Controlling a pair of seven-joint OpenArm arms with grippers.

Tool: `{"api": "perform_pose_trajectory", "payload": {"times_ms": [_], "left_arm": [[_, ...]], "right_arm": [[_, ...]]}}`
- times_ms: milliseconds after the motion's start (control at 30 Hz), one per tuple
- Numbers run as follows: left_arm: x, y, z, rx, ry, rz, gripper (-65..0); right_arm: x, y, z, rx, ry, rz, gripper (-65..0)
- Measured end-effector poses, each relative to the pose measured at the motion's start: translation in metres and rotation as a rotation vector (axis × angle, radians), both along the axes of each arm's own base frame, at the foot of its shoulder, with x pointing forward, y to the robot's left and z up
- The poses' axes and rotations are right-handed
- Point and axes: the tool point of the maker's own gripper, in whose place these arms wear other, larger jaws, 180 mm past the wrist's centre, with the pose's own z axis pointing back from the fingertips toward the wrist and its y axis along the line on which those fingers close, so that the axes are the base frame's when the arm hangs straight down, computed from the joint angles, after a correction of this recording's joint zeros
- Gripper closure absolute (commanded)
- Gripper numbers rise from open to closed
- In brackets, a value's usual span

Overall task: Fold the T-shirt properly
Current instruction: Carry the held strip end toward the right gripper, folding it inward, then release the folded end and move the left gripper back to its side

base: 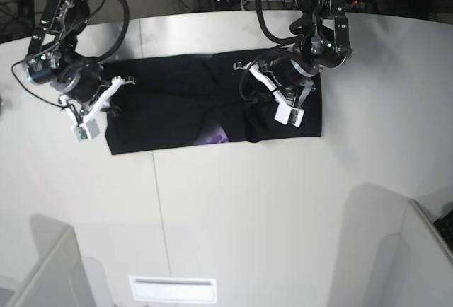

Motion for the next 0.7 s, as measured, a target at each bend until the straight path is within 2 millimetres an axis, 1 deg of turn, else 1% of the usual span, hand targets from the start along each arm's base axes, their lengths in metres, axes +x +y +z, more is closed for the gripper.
{"api": "perform_pose_trajectory", "payload": {"times_ms": [67, 133, 200, 267, 333, 433, 500, 600, 700], "left_arm": [[0.000, 0.000, 0.000, -0.001, 0.000, -0.001, -24.0], [0.000, 0.000, 0.000, 0.000, 0.000, -0.001, -34.2], [0.000, -0.002, 0.000, -0.002, -0.001, -0.007, -42.3], [-0.002, -0.014, 0.001, -0.004, -0.002, -0.042, -47.4], [-0.004, -0.033, 0.006, -0.024, -0.013, -0.093, -48.9], [-0.004, -0.057, 0.015, -0.047, -0.041, -0.165, -48.7], [-0.006, -0.067, 0.018, -0.056, -0.050, -0.194, -48.7], [-0.009, -0.073, 0.019, -0.059, -0.048, -0.215, -48.7], [-0.004, -0.075, 0.024, -0.055, -0.072, -0.227, -48.5]], "right_arm": [[0.000, 0.001, 0.000, 0.000, 0.000, 0.003, 0.0], [0.000, 0.001, 0.000, 0.001, 0.001, 0.003, 0.0], [0.000, 0.001, 0.000, 0.000, 0.001, 0.003, 0.0], [0.000, 0.001, 0.000, 0.001, 0.001, 0.003, 0.0], [0.000, 0.001, 0.000, 0.001, 0.001, 0.003, 0.0], [0.000, 0.001, 0.000, 0.000, 0.002, 0.003, 0.0], [0.000, 0.001, 0.000, 0.002, 0.001, 0.004, 0.0], [0.000, 0.000, 0.000, 0.000, 0.001, 0.001, 0.0], [-0.001, 0.000, 0.000, -0.001, 0.002, -0.001, 0.0]]}}
